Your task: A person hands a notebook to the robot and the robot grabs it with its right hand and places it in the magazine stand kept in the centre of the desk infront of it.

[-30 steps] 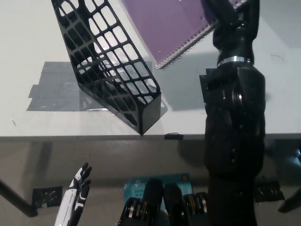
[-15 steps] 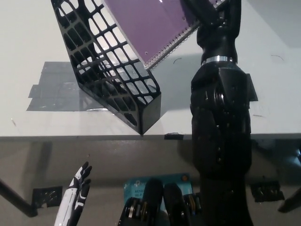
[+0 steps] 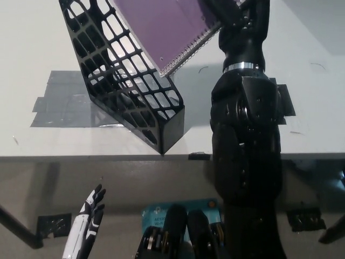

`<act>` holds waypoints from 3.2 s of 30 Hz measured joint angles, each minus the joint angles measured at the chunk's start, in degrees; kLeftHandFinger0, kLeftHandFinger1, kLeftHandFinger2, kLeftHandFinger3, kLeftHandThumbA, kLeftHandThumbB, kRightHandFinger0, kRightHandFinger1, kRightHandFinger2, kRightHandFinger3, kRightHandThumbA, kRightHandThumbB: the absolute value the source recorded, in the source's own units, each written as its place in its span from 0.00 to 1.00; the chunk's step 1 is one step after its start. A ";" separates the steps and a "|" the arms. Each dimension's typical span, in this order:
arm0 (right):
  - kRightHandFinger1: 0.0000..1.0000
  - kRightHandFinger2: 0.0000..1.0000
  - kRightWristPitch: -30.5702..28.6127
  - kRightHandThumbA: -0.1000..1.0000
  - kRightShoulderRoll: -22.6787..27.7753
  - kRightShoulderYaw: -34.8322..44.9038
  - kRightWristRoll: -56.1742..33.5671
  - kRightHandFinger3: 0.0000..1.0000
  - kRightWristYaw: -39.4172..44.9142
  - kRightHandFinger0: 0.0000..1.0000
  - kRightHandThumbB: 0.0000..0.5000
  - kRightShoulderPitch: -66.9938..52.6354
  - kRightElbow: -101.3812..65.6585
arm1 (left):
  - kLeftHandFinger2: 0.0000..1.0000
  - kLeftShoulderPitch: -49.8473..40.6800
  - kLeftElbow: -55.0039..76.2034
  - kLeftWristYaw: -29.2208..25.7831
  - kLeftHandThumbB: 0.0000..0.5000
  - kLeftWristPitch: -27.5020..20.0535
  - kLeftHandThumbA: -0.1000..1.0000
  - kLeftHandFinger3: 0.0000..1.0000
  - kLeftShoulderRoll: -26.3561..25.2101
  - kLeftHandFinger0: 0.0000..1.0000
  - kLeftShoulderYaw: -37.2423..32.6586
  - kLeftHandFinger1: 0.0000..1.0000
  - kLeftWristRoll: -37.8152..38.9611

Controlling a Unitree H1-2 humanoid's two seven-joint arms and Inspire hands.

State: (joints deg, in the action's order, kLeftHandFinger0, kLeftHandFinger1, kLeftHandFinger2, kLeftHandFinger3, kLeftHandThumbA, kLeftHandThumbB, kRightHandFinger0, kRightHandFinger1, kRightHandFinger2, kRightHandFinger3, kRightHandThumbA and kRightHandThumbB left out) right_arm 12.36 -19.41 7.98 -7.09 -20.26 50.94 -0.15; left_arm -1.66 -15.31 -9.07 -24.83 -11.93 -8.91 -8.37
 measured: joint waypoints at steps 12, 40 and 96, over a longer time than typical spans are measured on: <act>0.00 0.00 -0.15 0.76 -0.34 -0.62 0.75 0.00 -0.48 0.00 0.00 0.18 0.73 | 1.00 0.64 0.00 0.04 0.99 0.00 1.00 1.00 -0.17 0.94 -0.04 1.00 -0.02; 0.00 0.00 -3.25 0.78 -0.34 -2.07 1.76 0.00 -0.79 0.00 0.01 0.15 9.43 | 1.00 1.75 0.03 0.09 1.00 0.00 1.00 1.00 -0.46 0.93 -0.27 1.00 -0.53; 1.00 1.00 -11.35 1.00 6.38 -13.47 6.93 1.00 5.70 1.00 1.00 -5.47 21.89 | 1.00 2.63 1.02 1.72 1.00 0.00 1.00 1.00 -0.51 0.88 0.32 0.99 -0.01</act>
State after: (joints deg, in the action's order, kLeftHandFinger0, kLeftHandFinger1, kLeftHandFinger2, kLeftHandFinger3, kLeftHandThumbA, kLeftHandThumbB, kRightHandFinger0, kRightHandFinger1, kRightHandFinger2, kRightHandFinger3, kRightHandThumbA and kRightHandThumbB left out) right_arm 1.01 -13.02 -5.49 -0.16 -14.56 45.47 21.74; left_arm 0.97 -14.29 -7.36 -24.83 -12.44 -8.60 -8.39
